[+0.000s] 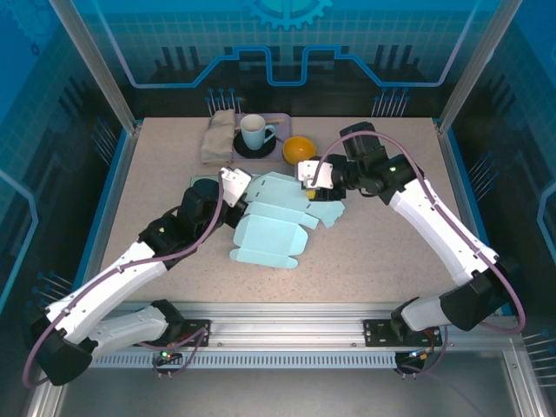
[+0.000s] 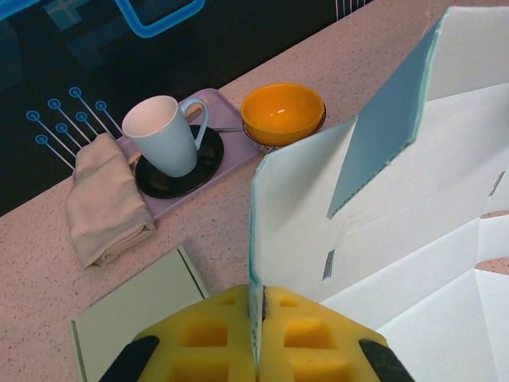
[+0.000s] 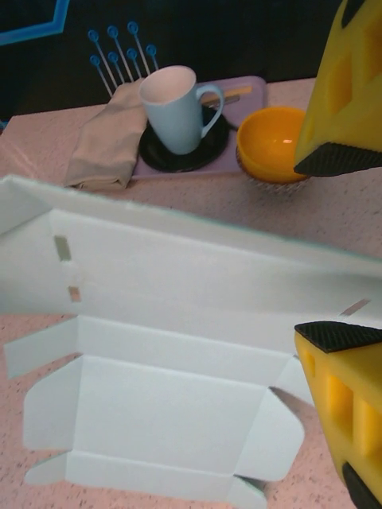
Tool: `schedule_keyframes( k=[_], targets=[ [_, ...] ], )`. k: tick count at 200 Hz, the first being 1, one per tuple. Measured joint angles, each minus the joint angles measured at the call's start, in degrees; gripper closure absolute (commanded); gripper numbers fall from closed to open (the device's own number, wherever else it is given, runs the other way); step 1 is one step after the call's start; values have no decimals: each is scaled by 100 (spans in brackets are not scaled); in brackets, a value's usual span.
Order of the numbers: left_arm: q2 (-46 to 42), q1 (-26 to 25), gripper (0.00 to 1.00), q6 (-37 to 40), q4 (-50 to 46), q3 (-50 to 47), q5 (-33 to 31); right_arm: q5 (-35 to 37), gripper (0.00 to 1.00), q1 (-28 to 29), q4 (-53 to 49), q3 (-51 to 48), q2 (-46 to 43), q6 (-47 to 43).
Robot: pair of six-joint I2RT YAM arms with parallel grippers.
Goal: Fold the paper box
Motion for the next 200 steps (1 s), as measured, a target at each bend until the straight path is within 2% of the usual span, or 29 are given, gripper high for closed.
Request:
schedule_keyframes(
  k=[17,42,78,152,200],
  targets=[
    [0,-15,100,0,0,0,0,13,48,0,87,-142,2,87],
    [0,-26,100,0,0,0,0,72,54,0,92,-164,90,140],
    [0,-26,100,0,0,0,0,293,72,-15,28,-164,225,94],
    [0,-28,100,2,0,0,-2,496,76,-55,-92,-164,225,59],
    [0,-55,100,4,0,0,-2,516,81,-70,-144,-157,221,63]
  ],
)
